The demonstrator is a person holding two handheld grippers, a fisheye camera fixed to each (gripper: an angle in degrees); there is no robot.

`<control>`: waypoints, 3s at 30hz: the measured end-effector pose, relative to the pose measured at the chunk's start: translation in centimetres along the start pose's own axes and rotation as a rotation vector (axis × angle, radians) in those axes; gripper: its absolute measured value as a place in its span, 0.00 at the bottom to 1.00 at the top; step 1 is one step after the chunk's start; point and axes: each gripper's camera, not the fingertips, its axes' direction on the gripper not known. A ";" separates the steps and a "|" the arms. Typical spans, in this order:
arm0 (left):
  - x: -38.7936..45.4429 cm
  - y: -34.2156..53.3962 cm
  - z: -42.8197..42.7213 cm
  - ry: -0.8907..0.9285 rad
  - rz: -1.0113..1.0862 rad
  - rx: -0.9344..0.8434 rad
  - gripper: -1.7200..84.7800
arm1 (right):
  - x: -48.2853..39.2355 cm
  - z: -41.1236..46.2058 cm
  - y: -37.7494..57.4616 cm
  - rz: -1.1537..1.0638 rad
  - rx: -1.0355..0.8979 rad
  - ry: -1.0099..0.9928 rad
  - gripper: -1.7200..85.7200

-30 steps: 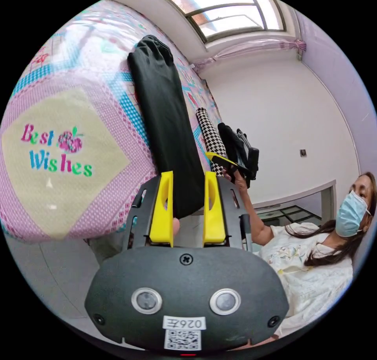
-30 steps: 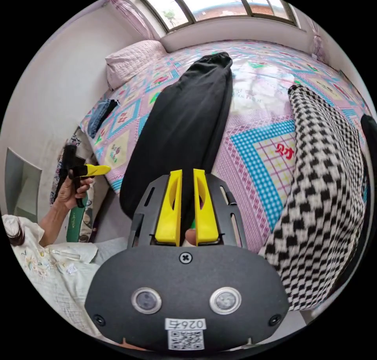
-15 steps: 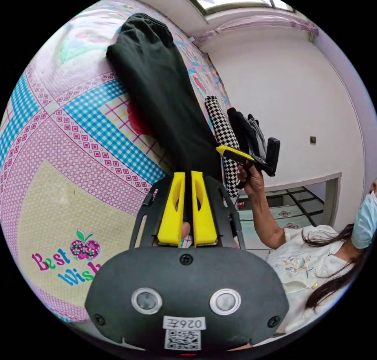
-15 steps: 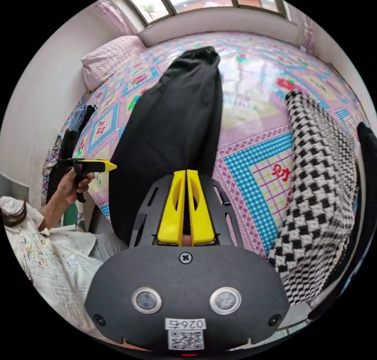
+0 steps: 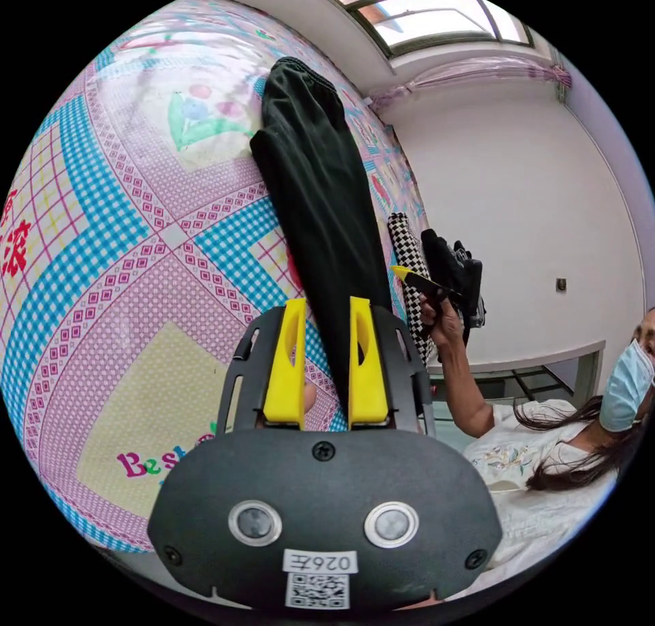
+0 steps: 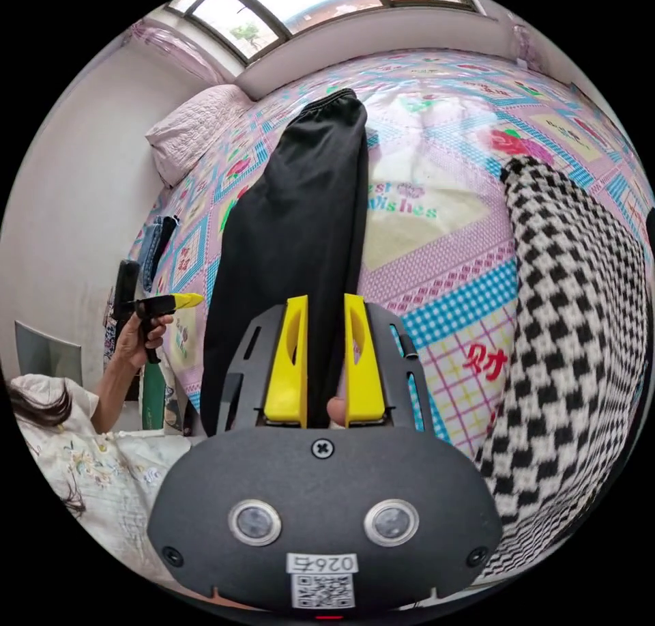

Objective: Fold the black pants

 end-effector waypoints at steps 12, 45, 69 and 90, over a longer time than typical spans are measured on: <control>-6.8 -8.7 1.8 -0.205 0.021 0.089 0.21 | 5.8 -1.7 -2.2 -0.017 0.035 -0.103 0.09; -18.7 -36.9 16.6 -0.264 0.269 -0.096 0.06 | 14.1 9.1 -36.2 -0.194 -0.012 -0.012 0.06; -11.1 -53.9 10.7 -0.535 0.289 0.049 0.14 | 9.7 16.0 -46.5 -0.173 0.002 0.304 0.08; 2.6 -16.4 4.3 0.154 0.253 0.036 0.01 | -0.8 10.7 0.2 -0.192 0.051 -0.174 0.02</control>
